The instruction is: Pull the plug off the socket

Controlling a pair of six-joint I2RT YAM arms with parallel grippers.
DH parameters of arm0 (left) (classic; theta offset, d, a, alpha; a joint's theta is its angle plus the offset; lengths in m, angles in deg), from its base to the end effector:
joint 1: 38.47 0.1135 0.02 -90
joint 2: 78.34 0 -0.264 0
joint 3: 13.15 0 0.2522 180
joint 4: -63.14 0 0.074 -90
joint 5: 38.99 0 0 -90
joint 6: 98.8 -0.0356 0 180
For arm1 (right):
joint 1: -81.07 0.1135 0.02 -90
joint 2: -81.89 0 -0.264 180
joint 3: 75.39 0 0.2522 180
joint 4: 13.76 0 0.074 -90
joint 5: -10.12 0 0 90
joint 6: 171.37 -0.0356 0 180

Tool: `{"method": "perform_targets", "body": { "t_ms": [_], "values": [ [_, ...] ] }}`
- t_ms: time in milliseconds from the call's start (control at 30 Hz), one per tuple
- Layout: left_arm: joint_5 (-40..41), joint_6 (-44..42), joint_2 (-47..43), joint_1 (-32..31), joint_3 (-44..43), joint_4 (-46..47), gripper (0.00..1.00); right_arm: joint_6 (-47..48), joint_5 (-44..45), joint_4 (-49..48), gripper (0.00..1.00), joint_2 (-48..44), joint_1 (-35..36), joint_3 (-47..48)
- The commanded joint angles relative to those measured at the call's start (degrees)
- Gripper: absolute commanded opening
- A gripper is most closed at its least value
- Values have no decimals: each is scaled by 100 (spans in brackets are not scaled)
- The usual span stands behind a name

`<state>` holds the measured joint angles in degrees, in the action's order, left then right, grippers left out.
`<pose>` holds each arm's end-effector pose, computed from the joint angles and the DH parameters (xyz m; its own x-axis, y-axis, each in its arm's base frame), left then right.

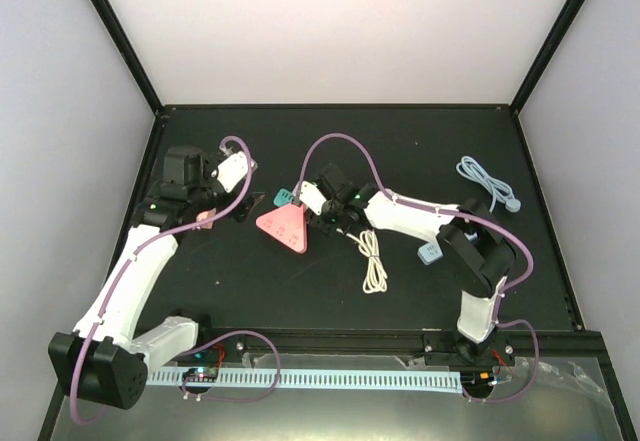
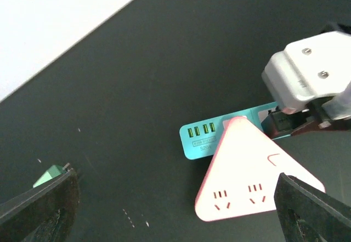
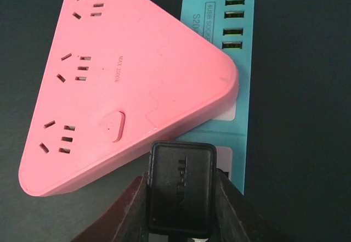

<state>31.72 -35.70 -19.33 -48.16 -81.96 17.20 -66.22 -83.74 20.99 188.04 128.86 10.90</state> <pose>0.2144 -0.0485 0.3193 -0.3276 0.4892 -0.8083 0.6392 0.7448 0.1916 0.2630 0.2935 0.1921 -0.3287 -0.7505 -0.5734 -0.8817 0.4613 -0.0984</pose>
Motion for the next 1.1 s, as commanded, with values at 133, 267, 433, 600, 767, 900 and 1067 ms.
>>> {"method": "perform_targets", "body": {
  "t_ms": [133, 267, 433, 600, 767, 900, 1067],
  "values": [
    [-1012, -623, 721, 325, -650, -1235, 99, 598, -1219, -188, 11, -524, 116, -501],
    [-1669, -809, 1155, 378, -897, -1741, 99, 796, -1639, -32, 8, -533, 115, -594],
    [-2122, -1222, 1111, 367, -542, -1456, 96, 952, -2144, 230, 6, -426, 107, -476],
    [-2259, -1858, 755, 315, 74, -1046, 83, 1120, -2374, 598, 3, -108, 48, -181],
    [-2254, -2759, 169, 175, 931, -528, 69, 1215, -2823, 1042, 1, 234, -158, 226],
    [-2060, -3080, -15, -75, 1246, -460, 53, 1429, -3026, 1408, 1, 442, -225, 498],
    [-1609, -3130, 81, -455, 1387, -134, 41, 1649, -3137, 1681, 1, 612, -274, 656]
  ]
}}
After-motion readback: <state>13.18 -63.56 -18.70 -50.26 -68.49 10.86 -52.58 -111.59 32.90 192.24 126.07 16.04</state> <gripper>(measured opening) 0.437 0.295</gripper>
